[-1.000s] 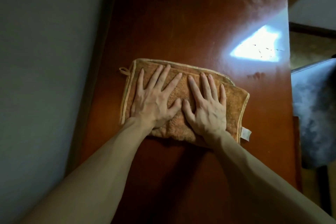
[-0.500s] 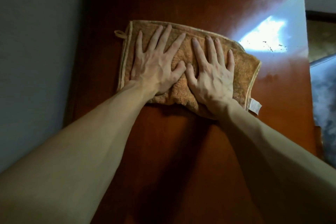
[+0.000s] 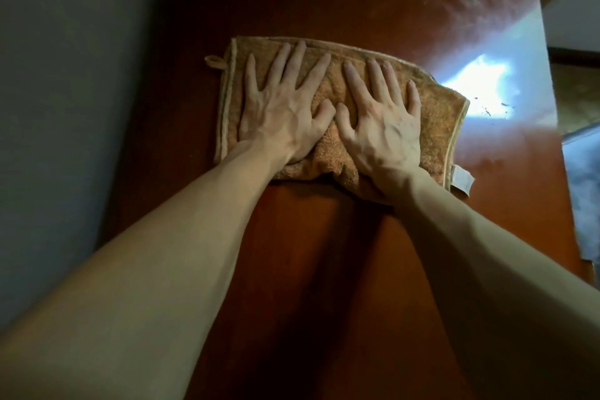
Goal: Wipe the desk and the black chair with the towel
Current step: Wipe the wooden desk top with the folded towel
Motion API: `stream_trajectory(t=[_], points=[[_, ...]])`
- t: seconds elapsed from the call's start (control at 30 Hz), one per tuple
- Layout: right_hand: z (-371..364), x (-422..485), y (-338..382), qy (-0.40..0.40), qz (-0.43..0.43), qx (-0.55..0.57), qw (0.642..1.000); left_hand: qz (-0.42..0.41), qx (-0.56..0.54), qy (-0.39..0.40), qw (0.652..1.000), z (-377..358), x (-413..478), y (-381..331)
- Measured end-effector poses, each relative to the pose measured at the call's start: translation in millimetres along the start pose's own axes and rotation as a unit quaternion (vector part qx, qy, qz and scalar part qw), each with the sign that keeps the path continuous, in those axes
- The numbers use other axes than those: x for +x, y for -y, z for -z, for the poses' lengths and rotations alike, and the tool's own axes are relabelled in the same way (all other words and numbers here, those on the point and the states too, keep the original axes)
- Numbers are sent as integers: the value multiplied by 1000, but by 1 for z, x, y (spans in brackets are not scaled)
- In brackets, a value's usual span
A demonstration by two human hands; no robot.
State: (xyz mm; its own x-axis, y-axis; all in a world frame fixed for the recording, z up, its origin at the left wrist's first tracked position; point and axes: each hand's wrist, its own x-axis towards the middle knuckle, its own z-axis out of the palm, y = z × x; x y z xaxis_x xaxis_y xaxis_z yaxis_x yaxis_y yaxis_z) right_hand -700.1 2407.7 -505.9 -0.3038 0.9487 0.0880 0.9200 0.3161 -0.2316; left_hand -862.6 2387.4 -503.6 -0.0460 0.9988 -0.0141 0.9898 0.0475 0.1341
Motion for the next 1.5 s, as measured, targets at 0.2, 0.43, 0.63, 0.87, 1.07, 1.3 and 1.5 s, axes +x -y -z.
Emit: stream_trajectory(t=[0.2, 0.43, 0.63, 0.87, 1.07, 1.3, 1.5], points=[[0, -12, 0, -5, 22, 0, 1000, 6, 2, -21, 1000, -2, -21, -3], [6, -93, 17, 4, 24, -23, 999, 14, -30, -8, 999, 2, -100, -8], [12, -171, 40, 28, 43, -31, 998, 32, -48, -4, 998, 2, -192, -12], [16, -258, 71, 56, 60, -12, 997, 41, -60, 10, 997, 3, -290, -3], [17, -326, 99, 86, 71, -1, 994, 73, -62, 45, 994, 9, -366, 3], [20, -407, 136, 122, 83, 13, 989, 106, -69, 76, 989, 16, -462, 12], [19, -411, 141, 154, 106, -7, 982, 93, -64, 78, 990, 19, -483, 24]])
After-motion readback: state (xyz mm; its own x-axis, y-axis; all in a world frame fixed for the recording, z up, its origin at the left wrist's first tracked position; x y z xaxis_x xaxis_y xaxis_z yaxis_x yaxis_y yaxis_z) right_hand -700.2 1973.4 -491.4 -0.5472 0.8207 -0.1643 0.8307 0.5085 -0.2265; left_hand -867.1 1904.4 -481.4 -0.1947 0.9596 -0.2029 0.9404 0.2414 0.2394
